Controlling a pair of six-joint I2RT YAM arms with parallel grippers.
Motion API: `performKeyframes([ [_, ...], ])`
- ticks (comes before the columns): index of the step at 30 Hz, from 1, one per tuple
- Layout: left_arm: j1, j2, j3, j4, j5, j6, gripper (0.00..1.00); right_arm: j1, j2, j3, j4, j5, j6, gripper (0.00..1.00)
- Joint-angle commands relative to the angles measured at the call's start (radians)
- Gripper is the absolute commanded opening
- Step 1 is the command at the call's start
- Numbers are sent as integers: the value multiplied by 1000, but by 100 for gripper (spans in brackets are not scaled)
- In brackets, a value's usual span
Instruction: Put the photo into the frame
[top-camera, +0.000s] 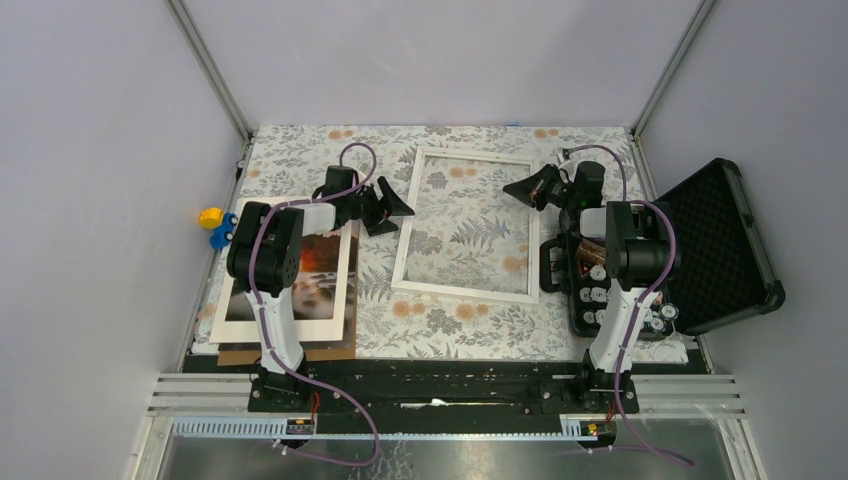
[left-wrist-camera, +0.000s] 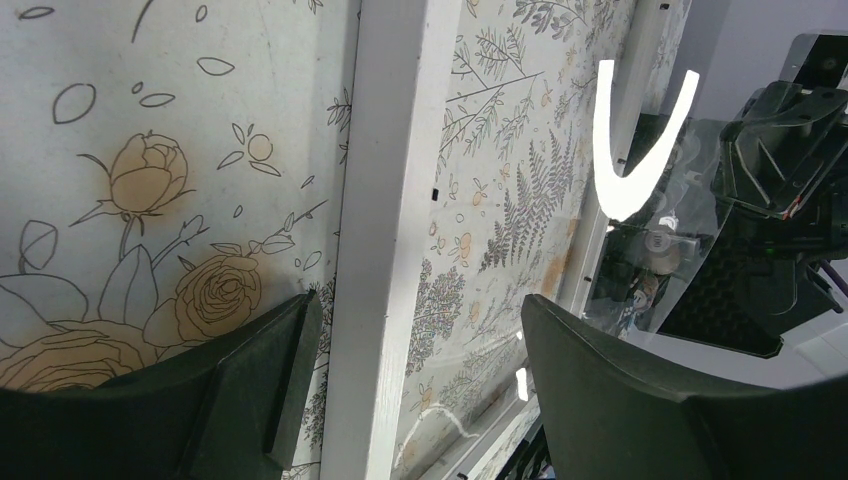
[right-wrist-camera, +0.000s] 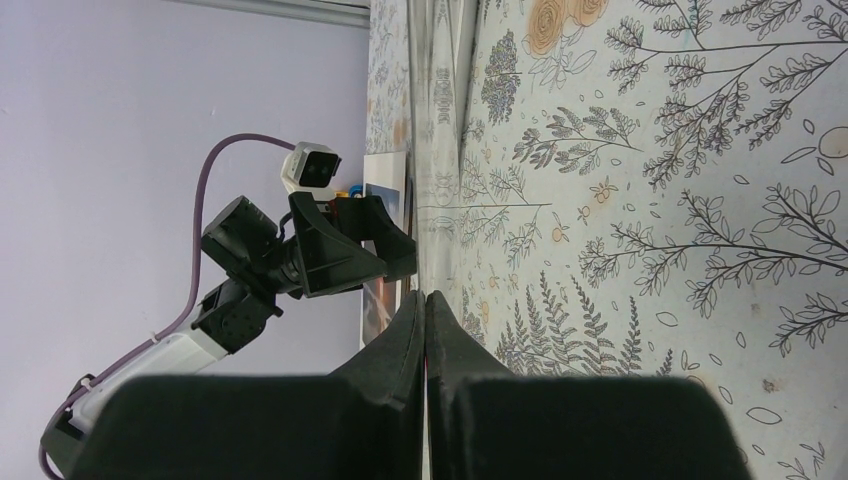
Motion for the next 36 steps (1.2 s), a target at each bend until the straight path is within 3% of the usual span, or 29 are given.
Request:
performKeyframes([
  [1,1,22,15,13,-12,11,80,5,-20,7,35,-1,-9,0],
  [15,1,25,16,13,-10,11,80,7,-78,-40,29,13,-30,0],
  [36,3,25,17,13,-7,11,80,9,-35,-29,-46,30,-53,0],
])
